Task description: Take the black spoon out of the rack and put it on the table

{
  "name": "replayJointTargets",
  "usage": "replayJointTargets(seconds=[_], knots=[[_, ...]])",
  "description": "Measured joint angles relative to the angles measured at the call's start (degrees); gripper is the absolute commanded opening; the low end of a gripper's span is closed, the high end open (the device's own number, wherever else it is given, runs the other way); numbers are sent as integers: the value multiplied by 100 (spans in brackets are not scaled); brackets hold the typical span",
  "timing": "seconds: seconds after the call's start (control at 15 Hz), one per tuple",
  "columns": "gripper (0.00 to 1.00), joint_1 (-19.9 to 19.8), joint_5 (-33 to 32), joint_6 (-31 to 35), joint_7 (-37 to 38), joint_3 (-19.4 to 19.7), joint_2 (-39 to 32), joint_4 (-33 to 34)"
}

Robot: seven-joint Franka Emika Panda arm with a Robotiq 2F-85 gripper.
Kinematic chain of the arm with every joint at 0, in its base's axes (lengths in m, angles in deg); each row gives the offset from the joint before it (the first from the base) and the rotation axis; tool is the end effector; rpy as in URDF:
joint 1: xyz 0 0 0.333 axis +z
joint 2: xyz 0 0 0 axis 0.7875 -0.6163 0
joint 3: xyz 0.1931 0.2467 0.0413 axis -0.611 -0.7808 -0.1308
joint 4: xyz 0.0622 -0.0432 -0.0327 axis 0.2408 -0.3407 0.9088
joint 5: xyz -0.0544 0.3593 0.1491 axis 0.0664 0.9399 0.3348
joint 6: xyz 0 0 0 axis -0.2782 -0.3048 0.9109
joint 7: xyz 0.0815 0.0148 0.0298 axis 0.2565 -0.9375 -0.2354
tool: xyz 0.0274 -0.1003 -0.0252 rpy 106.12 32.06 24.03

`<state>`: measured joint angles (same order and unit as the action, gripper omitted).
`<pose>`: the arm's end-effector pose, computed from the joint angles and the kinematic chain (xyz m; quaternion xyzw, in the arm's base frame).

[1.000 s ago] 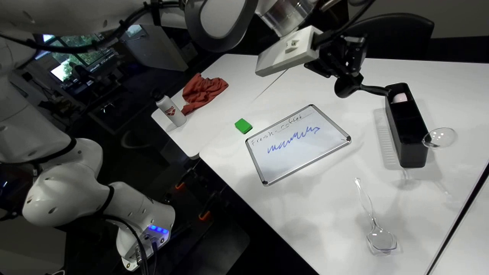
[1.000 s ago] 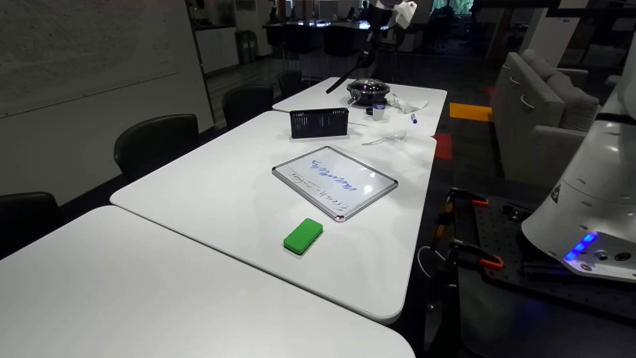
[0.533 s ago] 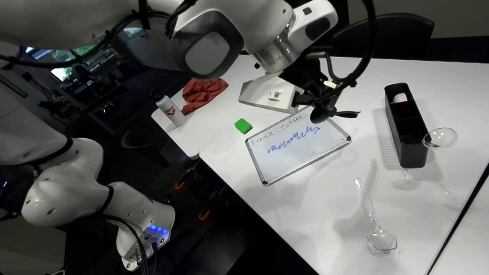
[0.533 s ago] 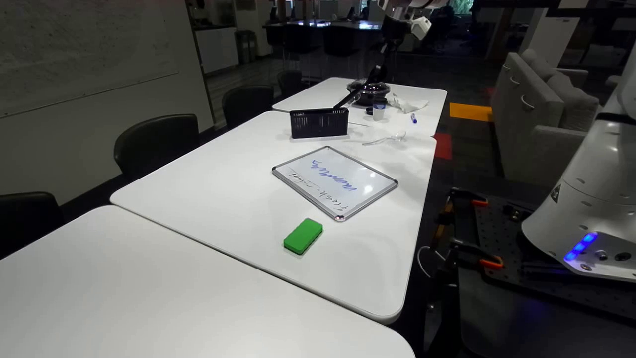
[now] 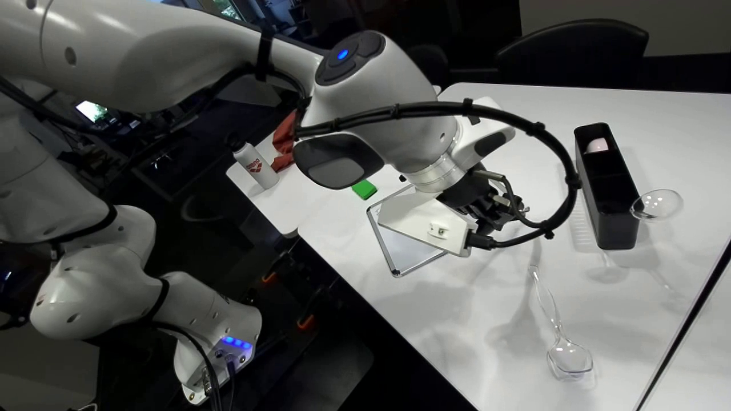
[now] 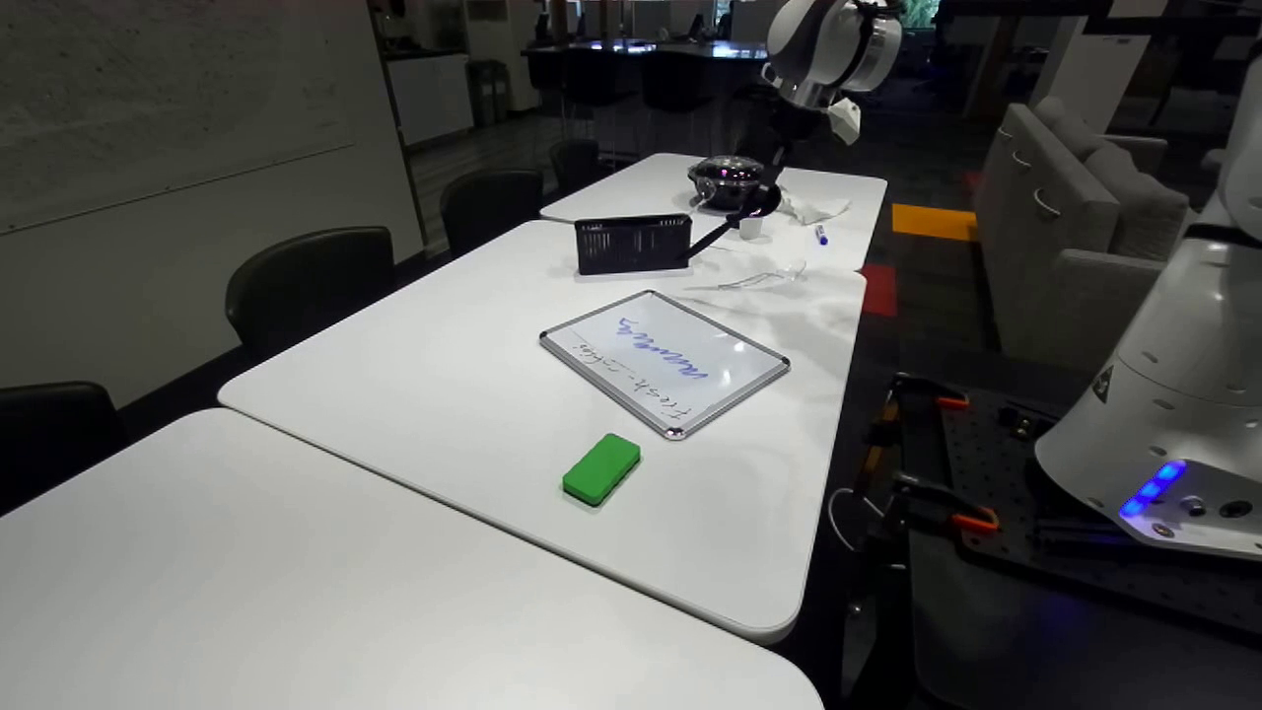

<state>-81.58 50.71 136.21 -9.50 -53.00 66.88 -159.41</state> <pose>0.4222 -0.4082 0.2989 0.9872 0.0292 0.1382 0.0745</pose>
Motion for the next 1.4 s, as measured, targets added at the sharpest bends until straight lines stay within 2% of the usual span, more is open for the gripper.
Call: replayJointTargets(seconds=[0.07,0.13,0.4,0.67,0.93,1.4], knots=[[10,0,0,34,0,0,-38,1],[2,0,0,39,0,0,-46,3],[2,-64,5,-3,-12,-61,-88,35],[2,-517,522,-332,-702,-393,-332,322],[2,-987,1049,-365,-1225,-686,-756,662],[2,-1475,1529,-241,-1213,-1109,-1568,1085]])
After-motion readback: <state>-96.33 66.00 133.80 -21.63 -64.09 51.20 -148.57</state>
